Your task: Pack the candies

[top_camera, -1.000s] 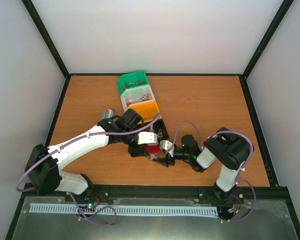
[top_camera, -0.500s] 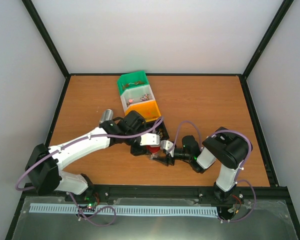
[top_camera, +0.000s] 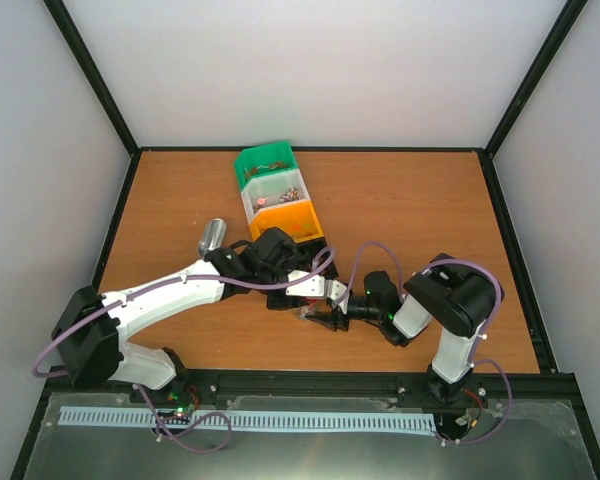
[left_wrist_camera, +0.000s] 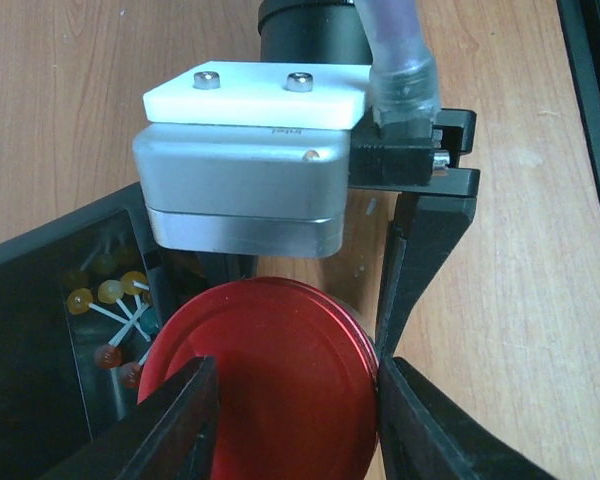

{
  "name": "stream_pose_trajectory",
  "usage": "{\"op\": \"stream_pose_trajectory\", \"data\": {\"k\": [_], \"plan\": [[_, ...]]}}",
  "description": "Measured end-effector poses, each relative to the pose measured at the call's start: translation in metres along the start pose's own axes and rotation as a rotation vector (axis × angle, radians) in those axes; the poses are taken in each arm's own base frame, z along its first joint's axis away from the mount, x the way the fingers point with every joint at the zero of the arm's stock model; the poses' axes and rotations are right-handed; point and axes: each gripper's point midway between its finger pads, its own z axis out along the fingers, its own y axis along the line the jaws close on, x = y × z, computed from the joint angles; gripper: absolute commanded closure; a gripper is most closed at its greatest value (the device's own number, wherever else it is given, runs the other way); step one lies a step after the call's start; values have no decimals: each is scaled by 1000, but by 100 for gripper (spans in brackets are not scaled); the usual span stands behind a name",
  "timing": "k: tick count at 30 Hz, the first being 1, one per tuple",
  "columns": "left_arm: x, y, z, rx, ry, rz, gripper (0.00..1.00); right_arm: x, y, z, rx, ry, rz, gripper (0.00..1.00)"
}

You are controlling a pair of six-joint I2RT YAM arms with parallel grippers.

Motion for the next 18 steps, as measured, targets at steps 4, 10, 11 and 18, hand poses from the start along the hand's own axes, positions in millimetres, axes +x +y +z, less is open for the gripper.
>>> {"op": "stream_pose_trajectory", "data": {"k": [4, 10, 11, 18], "plan": [[3, 0, -1, -19, 2, 31, 56, 0, 0, 0, 2, 0, 3, 18], [6, -1, -3, -29, 4, 43, 56, 5, 1, 2, -3, 10, 12, 10], [6, -1, -3, -29, 4, 44, 56, 6, 2, 3, -6, 13, 14, 10], [6, -2, -3, -28, 2, 45, 57, 7, 2, 13, -20, 5, 20, 11]]}}
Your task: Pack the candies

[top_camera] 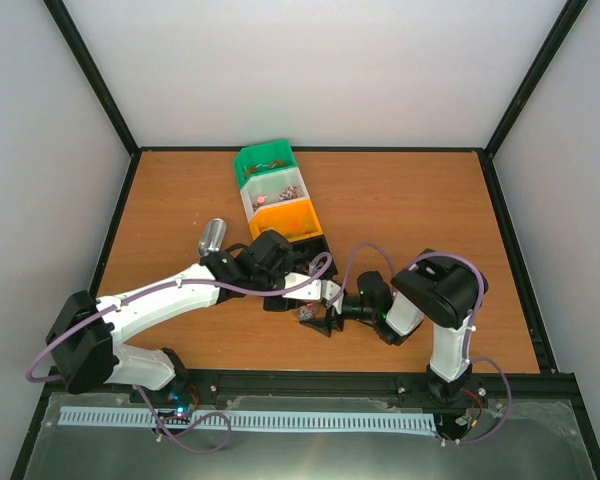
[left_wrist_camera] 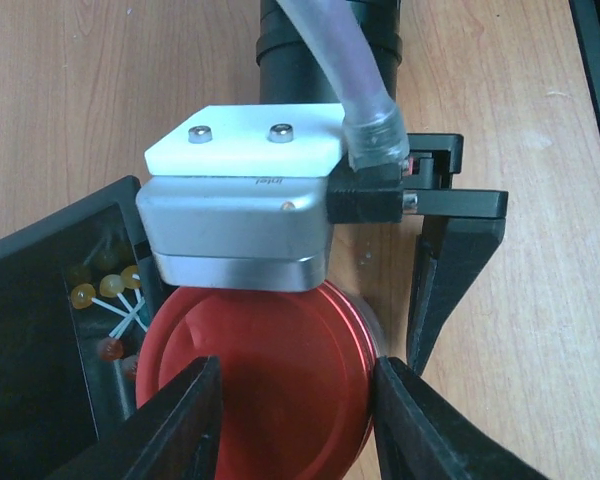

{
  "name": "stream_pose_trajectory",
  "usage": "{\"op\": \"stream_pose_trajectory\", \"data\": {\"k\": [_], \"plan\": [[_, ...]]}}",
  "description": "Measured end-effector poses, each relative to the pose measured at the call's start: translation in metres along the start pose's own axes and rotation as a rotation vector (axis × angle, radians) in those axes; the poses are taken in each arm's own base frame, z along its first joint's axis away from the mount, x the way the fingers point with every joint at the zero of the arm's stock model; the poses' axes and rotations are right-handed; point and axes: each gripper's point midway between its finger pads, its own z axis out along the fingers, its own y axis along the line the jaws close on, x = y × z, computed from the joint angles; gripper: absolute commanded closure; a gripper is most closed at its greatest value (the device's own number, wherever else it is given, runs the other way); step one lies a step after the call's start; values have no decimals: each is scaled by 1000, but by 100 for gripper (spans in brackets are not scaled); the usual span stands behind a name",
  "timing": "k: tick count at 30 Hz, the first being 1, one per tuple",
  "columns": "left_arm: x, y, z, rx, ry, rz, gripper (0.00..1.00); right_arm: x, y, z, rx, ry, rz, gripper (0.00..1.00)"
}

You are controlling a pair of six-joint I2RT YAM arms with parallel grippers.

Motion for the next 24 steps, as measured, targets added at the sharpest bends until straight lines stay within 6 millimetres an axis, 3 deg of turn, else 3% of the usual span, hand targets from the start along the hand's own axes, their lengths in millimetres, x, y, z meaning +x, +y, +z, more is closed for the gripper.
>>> {"op": "stream_pose_trajectory", "data": {"k": [5, 13, 24], "plan": [[-1, -2, 0, 6, -7, 0, 56, -5, -2, 6, -2, -19, 3, 15], [0, -3, -1, 4, -9, 4, 56, -8, -5, 10, 7, -42, 1, 31], [2, -3, -3, -6, -4, 19, 59, -8, -5, 9, 12, -47, 11, 39]]}}
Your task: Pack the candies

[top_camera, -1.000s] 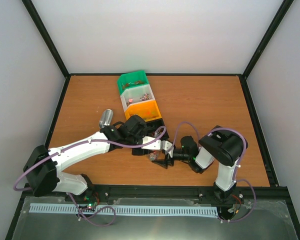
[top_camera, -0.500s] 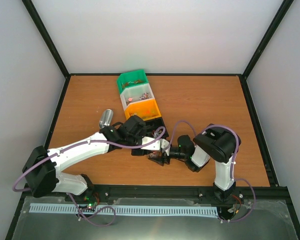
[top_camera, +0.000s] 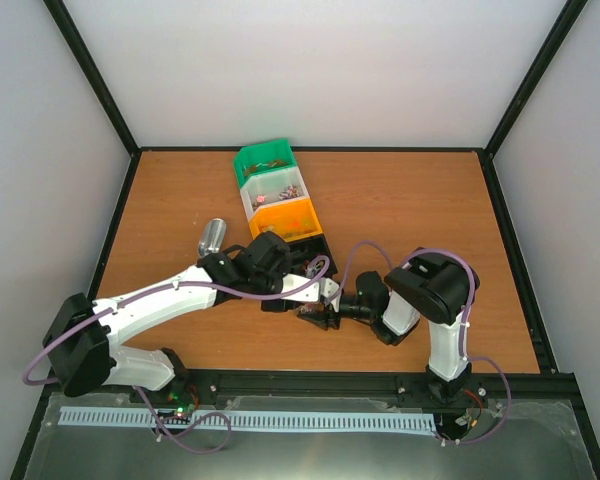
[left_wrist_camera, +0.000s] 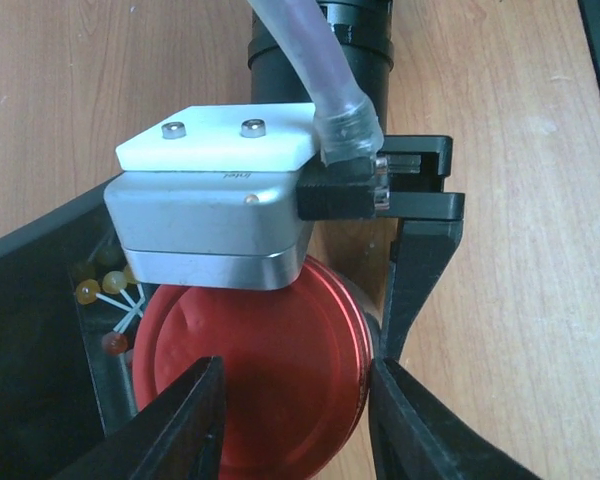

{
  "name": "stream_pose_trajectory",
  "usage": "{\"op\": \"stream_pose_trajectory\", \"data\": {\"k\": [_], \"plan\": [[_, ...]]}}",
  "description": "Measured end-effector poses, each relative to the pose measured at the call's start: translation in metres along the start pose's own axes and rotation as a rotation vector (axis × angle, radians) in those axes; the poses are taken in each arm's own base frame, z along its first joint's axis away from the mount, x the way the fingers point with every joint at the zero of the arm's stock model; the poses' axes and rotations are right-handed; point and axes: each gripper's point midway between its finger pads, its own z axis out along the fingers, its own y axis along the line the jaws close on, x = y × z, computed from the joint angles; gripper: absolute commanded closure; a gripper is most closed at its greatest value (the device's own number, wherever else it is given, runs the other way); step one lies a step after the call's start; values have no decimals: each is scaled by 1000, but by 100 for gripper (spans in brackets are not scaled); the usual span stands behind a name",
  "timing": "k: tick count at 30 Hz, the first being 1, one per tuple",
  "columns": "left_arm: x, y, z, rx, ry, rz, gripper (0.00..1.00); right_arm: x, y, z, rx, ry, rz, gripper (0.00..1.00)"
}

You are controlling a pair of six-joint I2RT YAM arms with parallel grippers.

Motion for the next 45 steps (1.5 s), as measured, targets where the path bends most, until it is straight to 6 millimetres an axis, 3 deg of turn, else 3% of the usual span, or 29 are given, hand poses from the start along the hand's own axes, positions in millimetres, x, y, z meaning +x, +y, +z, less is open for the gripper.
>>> {"op": "stream_pose_trajectory", "data": {"k": [10, 22, 25, 27, 30, 33, 39, 45], "plan": [[8, 5, -3, -62, 31, 69, 68, 1, 1, -3, 9, 1, 7, 44], [26, 18, -11, -128, 64, 73, 71, 2, -2, -5, 25, 0, 21, 46], [54, 26, -13, -150, 136, 18, 63, 2, 3, -6, 9, -3, 14, 46], [63, 23, -14, -133, 159, -3, 52, 1, 3, -6, 8, -3, 14, 47], [61, 12, -16, -84, 140, -39, 30, 2, 3, -6, 10, -3, 17, 47], [48, 7, -20, -44, 93, -104, 19, 2, 3, -6, 12, -2, 21, 47], [10, 13, -23, 8, -37, -235, 12, 1, 2, -6, 18, -3, 24, 47], [7, 9, -3, 64, -37, -344, 14, 2, -1, -6, 34, -1, 30, 47]]}}
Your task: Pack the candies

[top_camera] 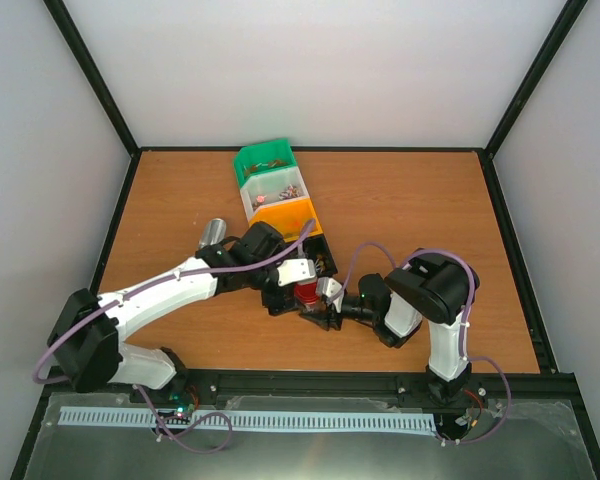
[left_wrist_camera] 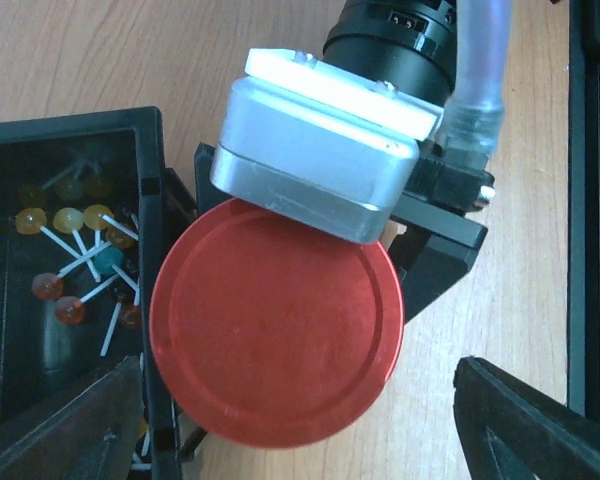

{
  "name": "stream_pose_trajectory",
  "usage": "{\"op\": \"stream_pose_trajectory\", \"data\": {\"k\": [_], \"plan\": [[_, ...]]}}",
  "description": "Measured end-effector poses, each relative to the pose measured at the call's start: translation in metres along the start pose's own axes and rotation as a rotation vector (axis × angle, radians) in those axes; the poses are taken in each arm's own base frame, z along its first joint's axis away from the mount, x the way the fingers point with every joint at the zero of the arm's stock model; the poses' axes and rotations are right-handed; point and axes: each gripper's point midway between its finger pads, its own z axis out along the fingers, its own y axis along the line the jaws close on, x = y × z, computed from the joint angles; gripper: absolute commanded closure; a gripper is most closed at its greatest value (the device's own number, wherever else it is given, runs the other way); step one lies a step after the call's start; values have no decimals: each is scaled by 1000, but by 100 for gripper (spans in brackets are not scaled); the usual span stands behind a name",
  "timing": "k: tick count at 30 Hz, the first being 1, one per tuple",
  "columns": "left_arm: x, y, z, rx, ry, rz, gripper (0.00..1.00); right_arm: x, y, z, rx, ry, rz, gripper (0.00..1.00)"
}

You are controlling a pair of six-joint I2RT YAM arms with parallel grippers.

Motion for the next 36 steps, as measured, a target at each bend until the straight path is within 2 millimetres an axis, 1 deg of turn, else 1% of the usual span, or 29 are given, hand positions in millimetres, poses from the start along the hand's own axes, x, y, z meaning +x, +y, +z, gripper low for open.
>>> {"op": "stream_pose_trajectory", "data": {"k": [2, 8, 12, 14, 20, 24, 26, 31, 32, 33, 34, 36], "plan": [[0, 1, 5, 2, 2, -24, 16, 0, -1, 0, 7, 1, 1, 47], [-10, 3, 13, -27, -16, -35, 23, 0, -3, 0, 17, 2, 3, 47], [-12, 6, 16, -45, -18, -39, 36, 0, -3, 0, 17, 2, 2, 47], [-12, 7, 17, -50, -15, -39, 40, 0, -3, 0, 18, 2, 3, 47], [-12, 7, 17, -46, -2, -12, 44, 0, -3, 0, 16, 1, 2, 47], [-11, 5, 16, 8, 16, 35, 45, 0, 0, -1, -1, -1, -2, 47], [-10, 2, 15, 57, 30, 85, 46, 0, 5, -1, -24, -5, -8, 47], [-11, -1, 16, 195, 82, 229, 45, 0, 9, -2, -45, -7, -9, 48], [-11, -1, 16, 216, 91, 254, 42, 0, 9, -2, -45, -8, -8, 48], [-12, -1, 16, 235, 99, 279, 34, 0, 9, -2, -45, -8, -6, 48], [-12, -1, 16, 246, 105, 294, 29, 0, 9, -2, -45, -8, -5, 48], [-12, -1, 16, 252, 110, 301, 24, 0, 9, -2, -45, -8, -5, 48]]}}
